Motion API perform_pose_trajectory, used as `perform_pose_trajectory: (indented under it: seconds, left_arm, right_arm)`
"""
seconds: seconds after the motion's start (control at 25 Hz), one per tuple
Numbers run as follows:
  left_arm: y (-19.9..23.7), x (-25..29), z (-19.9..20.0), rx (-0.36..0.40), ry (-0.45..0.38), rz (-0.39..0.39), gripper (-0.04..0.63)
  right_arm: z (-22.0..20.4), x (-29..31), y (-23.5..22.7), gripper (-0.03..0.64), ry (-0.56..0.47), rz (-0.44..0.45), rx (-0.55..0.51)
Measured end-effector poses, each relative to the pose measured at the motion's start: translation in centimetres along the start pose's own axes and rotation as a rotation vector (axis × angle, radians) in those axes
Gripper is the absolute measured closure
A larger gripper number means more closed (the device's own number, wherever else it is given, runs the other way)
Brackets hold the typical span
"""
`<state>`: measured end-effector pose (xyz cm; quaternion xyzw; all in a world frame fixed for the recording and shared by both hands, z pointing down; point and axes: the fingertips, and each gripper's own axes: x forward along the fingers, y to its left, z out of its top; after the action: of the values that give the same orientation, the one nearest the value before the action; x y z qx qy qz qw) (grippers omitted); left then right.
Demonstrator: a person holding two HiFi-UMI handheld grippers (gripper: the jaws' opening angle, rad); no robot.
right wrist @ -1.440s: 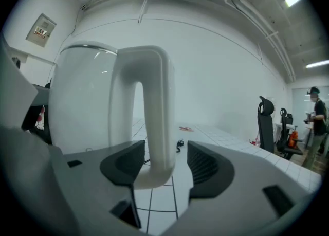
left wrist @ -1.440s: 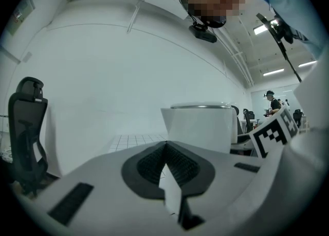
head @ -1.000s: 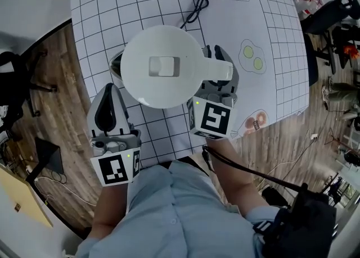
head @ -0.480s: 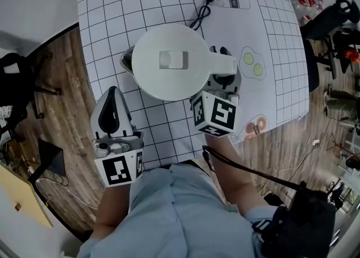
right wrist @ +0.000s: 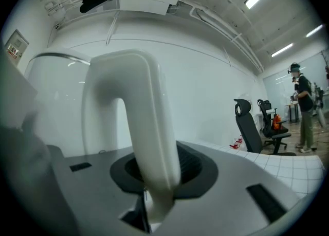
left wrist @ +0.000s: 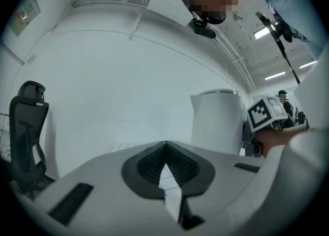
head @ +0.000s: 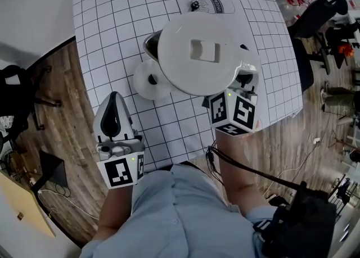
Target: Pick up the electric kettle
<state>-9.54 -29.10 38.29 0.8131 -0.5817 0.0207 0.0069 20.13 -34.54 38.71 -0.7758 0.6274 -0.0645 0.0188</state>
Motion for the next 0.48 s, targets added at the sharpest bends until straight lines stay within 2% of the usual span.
perform_pose_trajectory:
  seconds: [0.2, 0.48]
  left_arm:
    - [-2.9, 0.9, 0.3, -0.001, -0.01, -0.071, 0.595]
    - [-5.9, 1.6, -0.2, 0.021, 0.01, -0.143, 0.595]
  right_arm:
    - [0.1, -1.4, -4.6, 0.535, 0.002, -0.079, -0.018]
    - [-3.3, -3.2, -9.5, 0.535, 0.046, -0.162, -0.016]
